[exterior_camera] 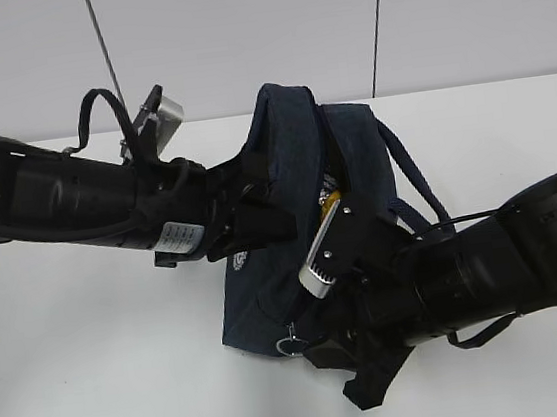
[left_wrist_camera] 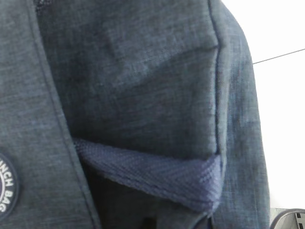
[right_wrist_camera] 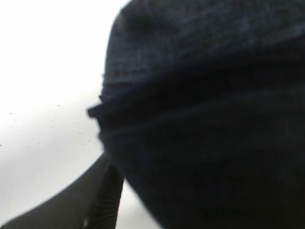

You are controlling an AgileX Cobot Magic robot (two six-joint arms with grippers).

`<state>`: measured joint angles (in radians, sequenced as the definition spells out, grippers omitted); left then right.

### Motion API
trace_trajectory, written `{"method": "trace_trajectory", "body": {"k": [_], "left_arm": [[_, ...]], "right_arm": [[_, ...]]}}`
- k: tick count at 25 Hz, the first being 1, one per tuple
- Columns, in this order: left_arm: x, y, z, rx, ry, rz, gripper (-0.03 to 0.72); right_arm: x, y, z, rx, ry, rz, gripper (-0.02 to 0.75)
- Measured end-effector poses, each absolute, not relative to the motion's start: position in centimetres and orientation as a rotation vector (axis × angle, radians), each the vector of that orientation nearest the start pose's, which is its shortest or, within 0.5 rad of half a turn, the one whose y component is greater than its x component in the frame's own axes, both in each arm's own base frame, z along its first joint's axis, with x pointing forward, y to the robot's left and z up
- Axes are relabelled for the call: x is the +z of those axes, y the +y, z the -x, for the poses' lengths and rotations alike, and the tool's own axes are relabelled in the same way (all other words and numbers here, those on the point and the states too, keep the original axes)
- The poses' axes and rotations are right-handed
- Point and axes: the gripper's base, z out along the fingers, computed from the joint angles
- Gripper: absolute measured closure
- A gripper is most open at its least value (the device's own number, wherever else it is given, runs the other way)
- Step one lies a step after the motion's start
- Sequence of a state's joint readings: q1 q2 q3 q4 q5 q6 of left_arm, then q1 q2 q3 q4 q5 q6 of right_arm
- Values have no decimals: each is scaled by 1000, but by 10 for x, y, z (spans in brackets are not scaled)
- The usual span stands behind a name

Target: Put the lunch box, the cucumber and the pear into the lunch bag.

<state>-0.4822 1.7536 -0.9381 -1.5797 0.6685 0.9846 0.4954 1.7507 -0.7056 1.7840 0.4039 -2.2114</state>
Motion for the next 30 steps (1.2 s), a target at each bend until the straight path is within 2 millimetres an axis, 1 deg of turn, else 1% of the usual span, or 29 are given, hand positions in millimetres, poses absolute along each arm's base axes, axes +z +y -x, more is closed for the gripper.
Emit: {"method": "trace_trajectory", "body": {"k": [6, 12, 16, 21, 23, 26, 30], "left_arm": [[196, -210, -279, -1291, 2449, -240, 704], [196, -210, -279, -1292, 2448, -237, 704], [196, -210, -279, -1293, 2448, -236, 704], [196, -210, -280, -1290, 2448, -236, 704], [196, -210, -280, -1290, 2448, -236, 704], [196, -210, -280, -1290, 2448, -236, 704], [196, -210, -280, -1289, 2449, -238, 704]], "right_arm": [[137, 176, -252, 502, 2075, 1228, 424], [136, 171, -255, 409, 2108, 1219, 424], [147, 170, -254, 404, 2074, 1208, 424], [170, 168, -250, 395, 2002, 1185, 424], [173, 168, -250, 393, 1992, 1182, 424], [170, 169, -249, 418, 1992, 1195, 424], [156, 173, -249, 470, 2017, 1228, 424]]}}
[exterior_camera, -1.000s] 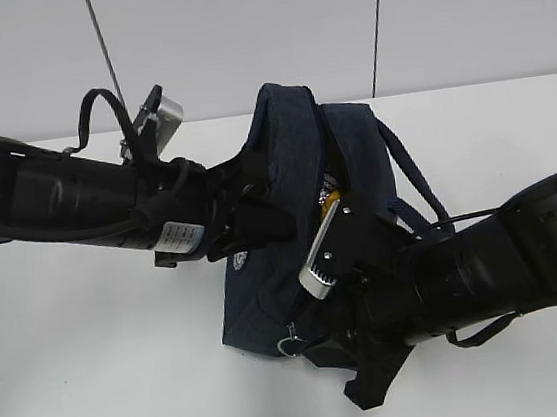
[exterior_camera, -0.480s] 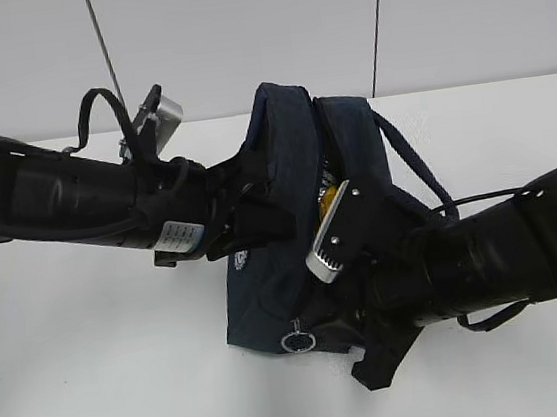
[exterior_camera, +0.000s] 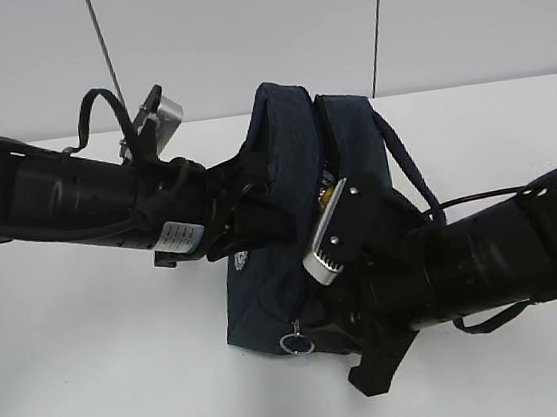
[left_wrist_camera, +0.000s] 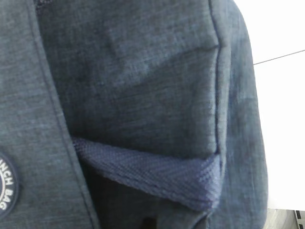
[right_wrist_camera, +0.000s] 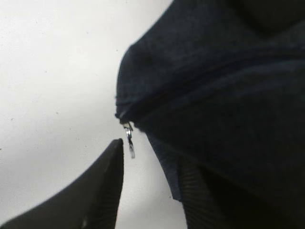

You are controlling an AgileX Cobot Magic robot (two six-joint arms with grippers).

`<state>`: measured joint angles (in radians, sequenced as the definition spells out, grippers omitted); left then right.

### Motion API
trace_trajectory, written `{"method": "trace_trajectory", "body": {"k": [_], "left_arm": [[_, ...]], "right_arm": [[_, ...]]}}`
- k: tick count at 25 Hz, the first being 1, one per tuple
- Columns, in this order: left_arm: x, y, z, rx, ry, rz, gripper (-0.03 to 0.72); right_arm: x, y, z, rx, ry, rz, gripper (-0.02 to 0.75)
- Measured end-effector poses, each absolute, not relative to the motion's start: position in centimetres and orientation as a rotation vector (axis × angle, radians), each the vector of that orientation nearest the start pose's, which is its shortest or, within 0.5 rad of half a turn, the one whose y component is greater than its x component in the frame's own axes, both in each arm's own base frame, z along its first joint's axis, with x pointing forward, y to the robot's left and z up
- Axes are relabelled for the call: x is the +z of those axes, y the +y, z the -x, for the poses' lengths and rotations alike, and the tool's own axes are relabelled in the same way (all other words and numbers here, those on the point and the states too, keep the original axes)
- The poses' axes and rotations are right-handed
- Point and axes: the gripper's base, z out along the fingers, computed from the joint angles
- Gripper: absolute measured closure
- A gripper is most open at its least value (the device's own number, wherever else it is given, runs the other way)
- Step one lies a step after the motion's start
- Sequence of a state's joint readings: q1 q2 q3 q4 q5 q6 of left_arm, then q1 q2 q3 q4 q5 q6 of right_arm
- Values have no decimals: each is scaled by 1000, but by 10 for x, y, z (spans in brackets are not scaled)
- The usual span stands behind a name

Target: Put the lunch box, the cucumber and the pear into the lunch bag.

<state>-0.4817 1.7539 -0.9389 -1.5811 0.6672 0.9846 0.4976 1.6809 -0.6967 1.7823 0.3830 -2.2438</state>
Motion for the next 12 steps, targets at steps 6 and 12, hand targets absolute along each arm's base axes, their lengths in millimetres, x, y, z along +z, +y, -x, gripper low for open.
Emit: {"method": "trace_trajectory", "body": {"k": [6, 12], "left_arm": [[196, -210, -280, -1289, 2449, -238, 704], [196, -210, -279, -1291, 2449, -240, 704]], "right_arm": [[137, 176, -249, 515, 2062, 1253, 407], [131, 175, -250, 510, 2094, 1239, 339]]}}
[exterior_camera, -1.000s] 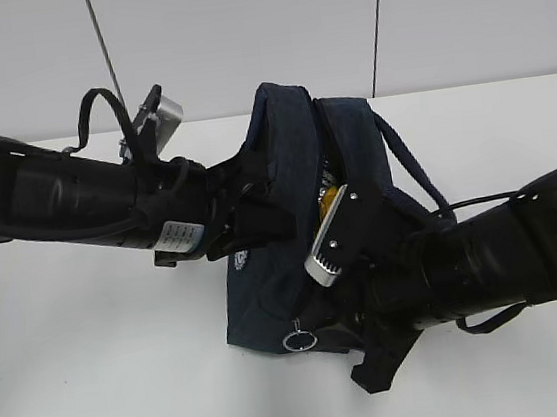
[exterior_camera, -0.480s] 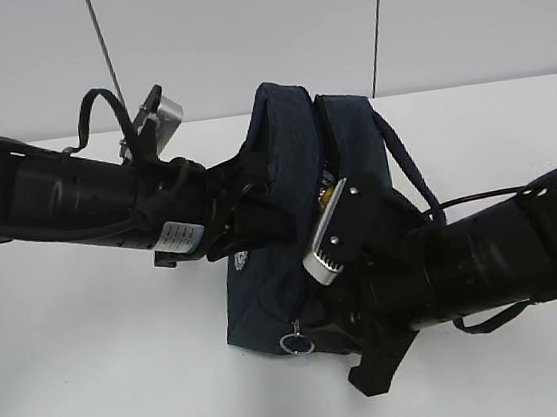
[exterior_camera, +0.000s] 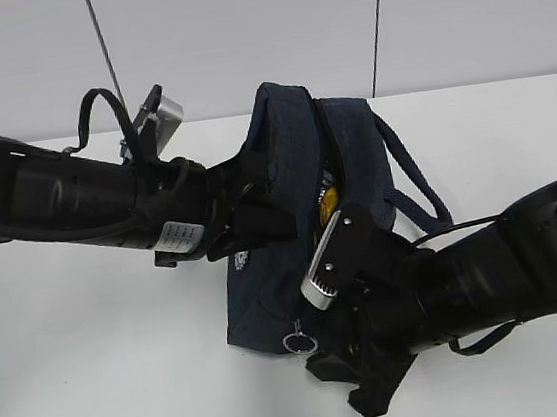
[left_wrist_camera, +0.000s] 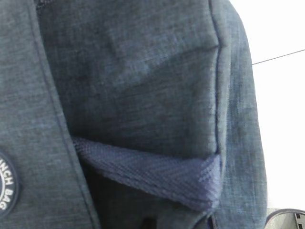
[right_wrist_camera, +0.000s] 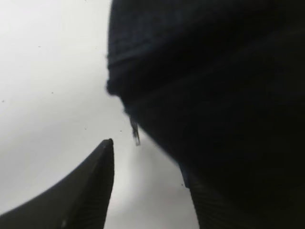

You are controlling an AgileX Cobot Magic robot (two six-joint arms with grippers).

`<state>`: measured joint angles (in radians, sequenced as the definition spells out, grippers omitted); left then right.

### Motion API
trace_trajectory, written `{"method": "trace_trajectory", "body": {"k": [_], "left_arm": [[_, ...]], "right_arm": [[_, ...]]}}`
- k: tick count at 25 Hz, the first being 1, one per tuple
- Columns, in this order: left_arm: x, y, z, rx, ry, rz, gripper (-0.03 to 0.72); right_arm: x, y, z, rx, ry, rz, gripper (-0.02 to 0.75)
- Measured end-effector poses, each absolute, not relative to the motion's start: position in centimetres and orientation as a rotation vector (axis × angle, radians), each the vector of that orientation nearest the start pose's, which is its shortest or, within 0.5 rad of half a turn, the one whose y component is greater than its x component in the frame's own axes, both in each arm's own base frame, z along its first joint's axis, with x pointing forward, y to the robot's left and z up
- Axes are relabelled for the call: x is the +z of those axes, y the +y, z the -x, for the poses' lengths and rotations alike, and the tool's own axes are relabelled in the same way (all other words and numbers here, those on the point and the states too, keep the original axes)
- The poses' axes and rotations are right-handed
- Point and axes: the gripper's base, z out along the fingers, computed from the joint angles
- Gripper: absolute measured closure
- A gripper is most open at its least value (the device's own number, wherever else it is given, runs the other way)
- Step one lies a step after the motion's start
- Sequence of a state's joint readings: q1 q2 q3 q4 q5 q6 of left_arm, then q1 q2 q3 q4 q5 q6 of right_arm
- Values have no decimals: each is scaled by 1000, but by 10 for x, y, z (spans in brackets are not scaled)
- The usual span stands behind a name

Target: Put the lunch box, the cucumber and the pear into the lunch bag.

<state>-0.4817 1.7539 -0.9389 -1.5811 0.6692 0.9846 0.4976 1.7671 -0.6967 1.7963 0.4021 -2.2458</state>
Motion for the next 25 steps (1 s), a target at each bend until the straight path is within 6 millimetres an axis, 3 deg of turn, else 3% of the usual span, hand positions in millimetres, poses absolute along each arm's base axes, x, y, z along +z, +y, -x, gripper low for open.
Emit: {"method": "trace_trajectory", "body": {"k": [25], "left_arm": [[196, -209, -280, -1286, 2449, -234, 704]], "right_arm": [[124, 184, -265, 519, 2096, 1232, 332]]}}
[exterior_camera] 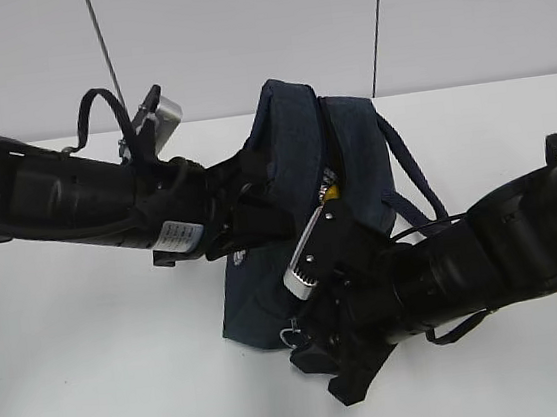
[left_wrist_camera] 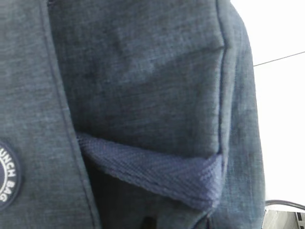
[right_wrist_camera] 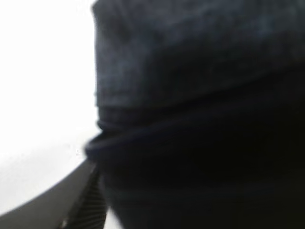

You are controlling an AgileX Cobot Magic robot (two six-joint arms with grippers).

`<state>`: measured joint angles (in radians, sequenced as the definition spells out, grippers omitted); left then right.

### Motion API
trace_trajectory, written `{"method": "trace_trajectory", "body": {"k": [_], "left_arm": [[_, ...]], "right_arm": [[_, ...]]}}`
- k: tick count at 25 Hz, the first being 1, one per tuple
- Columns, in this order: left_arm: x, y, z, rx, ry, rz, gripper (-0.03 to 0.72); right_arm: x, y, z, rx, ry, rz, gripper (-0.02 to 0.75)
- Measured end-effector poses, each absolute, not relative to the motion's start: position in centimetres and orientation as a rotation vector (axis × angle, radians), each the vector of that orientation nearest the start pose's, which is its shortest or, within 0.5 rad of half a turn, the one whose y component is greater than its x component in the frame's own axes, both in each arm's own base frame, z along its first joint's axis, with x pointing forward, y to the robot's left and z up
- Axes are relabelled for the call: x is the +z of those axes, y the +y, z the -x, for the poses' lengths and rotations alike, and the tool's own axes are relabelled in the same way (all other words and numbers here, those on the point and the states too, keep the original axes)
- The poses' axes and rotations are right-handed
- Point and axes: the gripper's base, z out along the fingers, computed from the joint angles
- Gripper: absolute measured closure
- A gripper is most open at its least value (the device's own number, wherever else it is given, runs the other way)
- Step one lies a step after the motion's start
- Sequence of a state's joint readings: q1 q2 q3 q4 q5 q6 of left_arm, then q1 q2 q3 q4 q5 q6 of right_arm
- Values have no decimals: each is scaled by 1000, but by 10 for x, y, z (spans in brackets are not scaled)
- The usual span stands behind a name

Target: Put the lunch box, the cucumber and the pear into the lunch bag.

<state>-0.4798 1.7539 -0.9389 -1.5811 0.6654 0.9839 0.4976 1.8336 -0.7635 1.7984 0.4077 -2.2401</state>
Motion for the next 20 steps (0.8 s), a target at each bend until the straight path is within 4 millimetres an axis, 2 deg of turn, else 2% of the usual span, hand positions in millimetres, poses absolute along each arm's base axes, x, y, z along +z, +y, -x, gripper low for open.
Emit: {"method": "trace_trajectory", "body": {"k": [2, 7, 12, 17, 20], "left_arm": [[196, -209, -280, -1284, 2449, -233, 704], [196, -209, -280, -1283, 2449, -232, 704], [196, -209, -280, -1283, 2449, -232, 704], [196, -209, -280, -1283, 2450, -232, 704], [196, -209, -280, -1283, 2450, -232, 704]], "right_arm": [[125, 185, -267, 521, 2090, 1231, 353], [127, 186, -267, 538, 2084, 1225, 464], [130, 191, -265, 615, 2063, 1216, 498], [130, 191, -265, 621, 2063, 1213, 506], [130, 191, -265, 621, 2062, 1212, 587]]}}
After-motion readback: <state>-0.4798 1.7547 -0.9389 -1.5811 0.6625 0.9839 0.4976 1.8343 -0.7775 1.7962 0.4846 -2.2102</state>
